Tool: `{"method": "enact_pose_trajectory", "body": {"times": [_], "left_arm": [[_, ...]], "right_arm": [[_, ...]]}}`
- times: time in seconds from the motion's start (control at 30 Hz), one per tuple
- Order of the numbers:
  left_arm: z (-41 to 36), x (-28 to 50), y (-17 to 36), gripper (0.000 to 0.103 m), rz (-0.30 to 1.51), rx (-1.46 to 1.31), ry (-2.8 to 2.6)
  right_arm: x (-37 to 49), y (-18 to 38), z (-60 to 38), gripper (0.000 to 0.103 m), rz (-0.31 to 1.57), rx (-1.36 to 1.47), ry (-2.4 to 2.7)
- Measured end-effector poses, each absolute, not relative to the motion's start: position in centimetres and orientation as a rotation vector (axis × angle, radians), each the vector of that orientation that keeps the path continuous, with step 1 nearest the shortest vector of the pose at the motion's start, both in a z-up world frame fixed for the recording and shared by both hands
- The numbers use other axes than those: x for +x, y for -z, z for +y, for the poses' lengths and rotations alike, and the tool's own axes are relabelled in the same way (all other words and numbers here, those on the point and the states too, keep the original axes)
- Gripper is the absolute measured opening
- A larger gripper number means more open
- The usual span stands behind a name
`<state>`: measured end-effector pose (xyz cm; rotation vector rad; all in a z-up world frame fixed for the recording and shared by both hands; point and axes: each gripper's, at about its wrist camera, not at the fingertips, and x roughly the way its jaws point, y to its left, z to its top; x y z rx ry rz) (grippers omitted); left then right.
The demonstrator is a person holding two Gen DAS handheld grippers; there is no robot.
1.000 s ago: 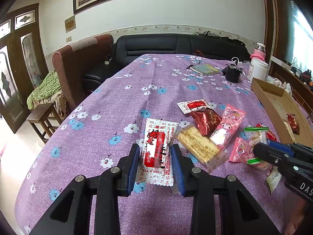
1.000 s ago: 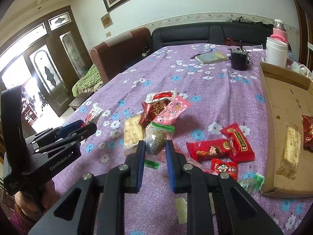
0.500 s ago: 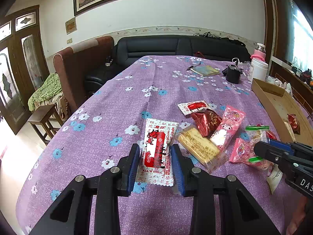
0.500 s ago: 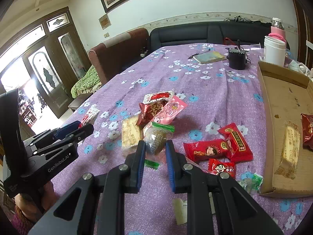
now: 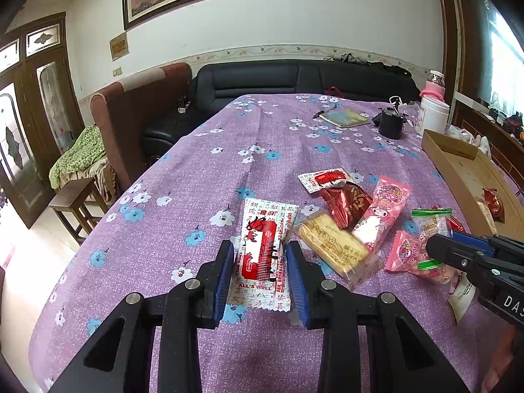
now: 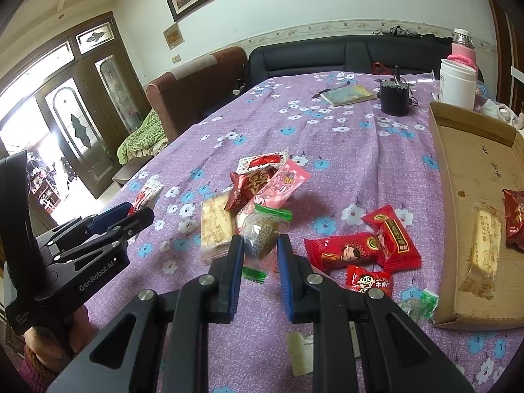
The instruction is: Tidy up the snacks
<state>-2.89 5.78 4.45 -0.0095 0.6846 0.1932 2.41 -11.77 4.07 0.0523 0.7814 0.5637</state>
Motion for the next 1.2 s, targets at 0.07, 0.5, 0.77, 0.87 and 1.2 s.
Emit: {"method": "enact_pose_trajectory", "body": {"times": [0.07, 0.5, 0.77, 0.87, 1.2], "left_arm": [[5.7, -2.9, -4.5, 0.035, 0.681, -0.005, -0.195], [5.5, -3.2, -4.7, 0.035, 0.666, 0.007, -0.200], [4.8, -3.0, -4.7, 0.035, 0.673, 0.029, -0.177], [4.5, -3.2, -4.8, 0.035, 0.682, 0.034, -0.173], [-0.7, -3.9, -7.5, 0.035, 0.688, 0.067, -0.048]], "right_arm": [[2.4, -4.1, -11.8, 0.020, 0.778, 0.052, -0.559], [2.3, -6.2, -14.2, 0.020, 0.757, 0.123, -0.517], [1.8, -7.0, -17.6, 0.020, 0.751, 0.160, -0.464], [1.6, -7.7, -19.2, 0.020, 0.733, 0.178, -0.442], [4.2, -9.6, -27.5, 0.020, 0.672, 0.271, -0.311]]}}
